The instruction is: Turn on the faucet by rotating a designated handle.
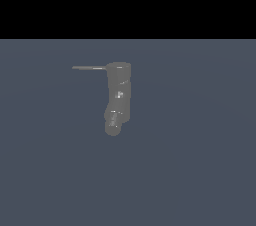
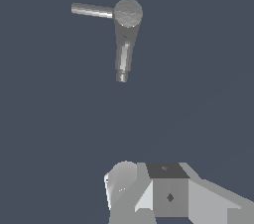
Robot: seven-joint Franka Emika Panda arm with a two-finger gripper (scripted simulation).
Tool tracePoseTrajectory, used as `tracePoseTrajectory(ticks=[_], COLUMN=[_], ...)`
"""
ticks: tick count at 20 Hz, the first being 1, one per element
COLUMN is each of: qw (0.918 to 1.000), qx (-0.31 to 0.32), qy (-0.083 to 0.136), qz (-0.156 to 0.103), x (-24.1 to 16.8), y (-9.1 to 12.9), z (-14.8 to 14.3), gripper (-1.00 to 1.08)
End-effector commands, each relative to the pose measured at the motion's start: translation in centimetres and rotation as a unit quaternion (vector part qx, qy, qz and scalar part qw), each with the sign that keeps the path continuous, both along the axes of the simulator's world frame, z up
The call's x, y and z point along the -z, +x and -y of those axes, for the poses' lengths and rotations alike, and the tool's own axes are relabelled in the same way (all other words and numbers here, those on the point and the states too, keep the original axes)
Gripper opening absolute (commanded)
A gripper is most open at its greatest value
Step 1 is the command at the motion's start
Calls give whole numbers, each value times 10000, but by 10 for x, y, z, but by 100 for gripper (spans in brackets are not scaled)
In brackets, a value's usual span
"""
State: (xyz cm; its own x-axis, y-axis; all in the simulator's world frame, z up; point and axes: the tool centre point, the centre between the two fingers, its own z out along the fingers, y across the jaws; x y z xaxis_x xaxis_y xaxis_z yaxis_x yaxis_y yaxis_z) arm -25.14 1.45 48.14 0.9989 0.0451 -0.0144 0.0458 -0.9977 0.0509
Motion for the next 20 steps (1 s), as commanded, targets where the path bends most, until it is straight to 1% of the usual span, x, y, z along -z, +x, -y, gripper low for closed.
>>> tracePoseTrajectory(ticks=[1,6,11,16,20], qw=[10000,10000,9997,9983,9956], qx=[0,64,258,582,935], qy=[0,1,5,11,19], qz=[0,2,6,15,24], x=[0,2,9,20,33], y=[0,1,3,8,15], z=[0,-3,-11,-25,-39], gripper=[-100,-100,-100,-100,-100])
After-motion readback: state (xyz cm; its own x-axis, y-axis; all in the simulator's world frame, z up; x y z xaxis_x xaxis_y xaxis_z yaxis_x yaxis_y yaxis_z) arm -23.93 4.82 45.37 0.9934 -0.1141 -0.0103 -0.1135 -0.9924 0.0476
